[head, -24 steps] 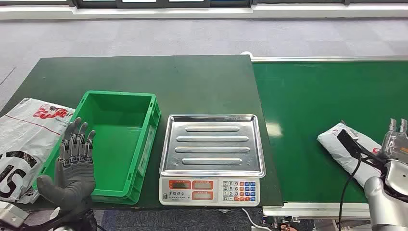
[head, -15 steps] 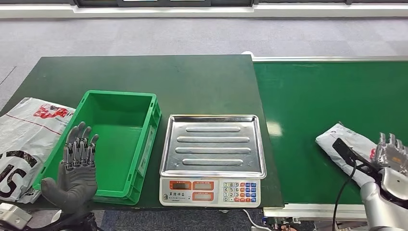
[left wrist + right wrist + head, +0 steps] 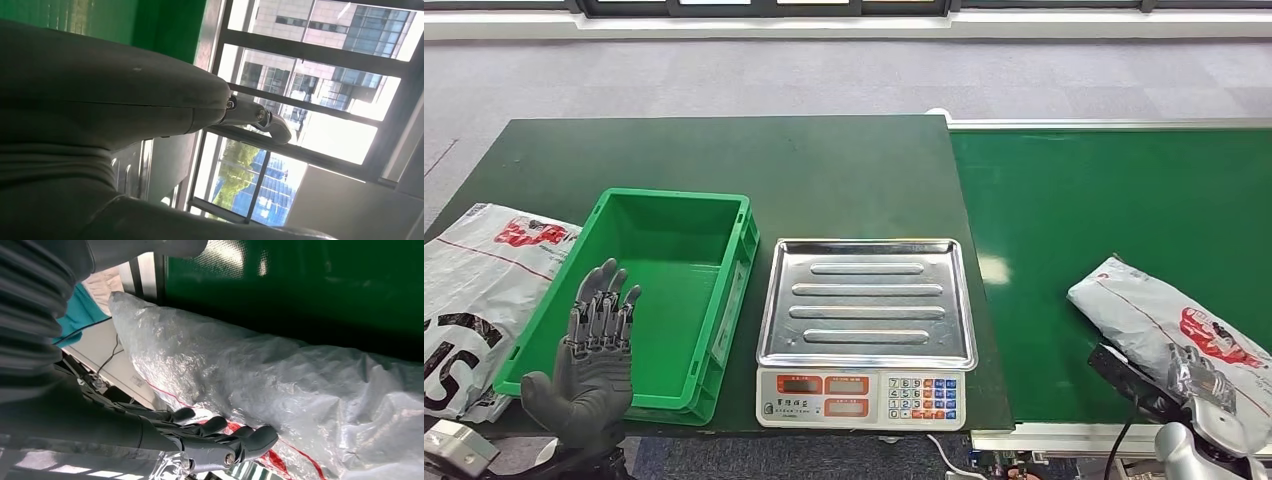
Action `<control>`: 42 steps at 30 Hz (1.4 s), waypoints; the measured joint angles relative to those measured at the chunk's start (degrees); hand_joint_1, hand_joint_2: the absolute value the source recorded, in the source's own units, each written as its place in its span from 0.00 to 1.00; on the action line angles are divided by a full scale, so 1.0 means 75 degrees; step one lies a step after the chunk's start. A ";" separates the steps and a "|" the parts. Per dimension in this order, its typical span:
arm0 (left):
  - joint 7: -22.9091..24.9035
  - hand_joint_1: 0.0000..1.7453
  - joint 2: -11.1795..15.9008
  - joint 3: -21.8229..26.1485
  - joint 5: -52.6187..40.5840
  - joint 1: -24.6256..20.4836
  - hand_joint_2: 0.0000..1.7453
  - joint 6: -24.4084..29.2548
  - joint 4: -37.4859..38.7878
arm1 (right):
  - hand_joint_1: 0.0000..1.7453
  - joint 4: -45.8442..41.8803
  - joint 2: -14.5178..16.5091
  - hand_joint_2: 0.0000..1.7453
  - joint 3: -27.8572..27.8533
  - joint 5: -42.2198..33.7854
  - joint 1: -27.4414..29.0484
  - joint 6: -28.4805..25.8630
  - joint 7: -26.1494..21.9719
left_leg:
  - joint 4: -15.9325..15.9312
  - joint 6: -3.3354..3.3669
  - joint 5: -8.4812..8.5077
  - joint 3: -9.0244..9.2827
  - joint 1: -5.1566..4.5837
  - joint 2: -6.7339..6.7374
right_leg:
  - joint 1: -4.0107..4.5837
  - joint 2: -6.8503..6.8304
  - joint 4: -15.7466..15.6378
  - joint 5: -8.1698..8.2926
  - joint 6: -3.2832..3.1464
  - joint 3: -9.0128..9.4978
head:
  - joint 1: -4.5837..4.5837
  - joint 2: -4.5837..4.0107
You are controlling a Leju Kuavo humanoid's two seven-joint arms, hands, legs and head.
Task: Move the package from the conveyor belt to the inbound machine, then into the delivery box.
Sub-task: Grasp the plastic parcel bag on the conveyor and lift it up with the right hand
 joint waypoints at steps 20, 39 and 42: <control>0.0256 0.00 -0.0216 0.0012 -0.0098 0.0232 0.00 -0.0070 -0.0329 | 0.00 -0.0310 0.0647 1.00 0.0023 0.0579 -0.0040 -0.0436 0.0390 | 0.0001 0.0016 -0.0040 0.0073 0.0004 0.0013 | 0.0007 0.0013 -0.0022 -0.0025 0.0008 0.0144 | 0.0003 0.0000; 0.0362 0.00 -0.0418 0.0058 -0.0101 0.0398 0.00 0.0031 -0.0604 | 0.00 0.1482 0.0368 1.00 0.0025 0.1330 -0.1405 -0.1279 0.0652 | -0.0001 0.0020 -0.0019 0.0053 -0.0010 -0.0006 | -0.0010 0.0005 -0.0018 -0.0011 0.0019 0.0071 | 0.0003 0.0000; 0.0362 0.00 -0.0418 0.0058 -0.0101 0.0395 0.00 0.0035 -0.0592 | 0.00 0.1769 0.0311 1.00 0.0025 0.1315 -0.1549 -0.1171 0.0600 | 0.0000 0.0021 -0.0020 0.0059 -0.0009 -0.0002 | -0.0008 0.0005 -0.0018 -0.0012 0.0019 0.0073 | 0.0003 0.0000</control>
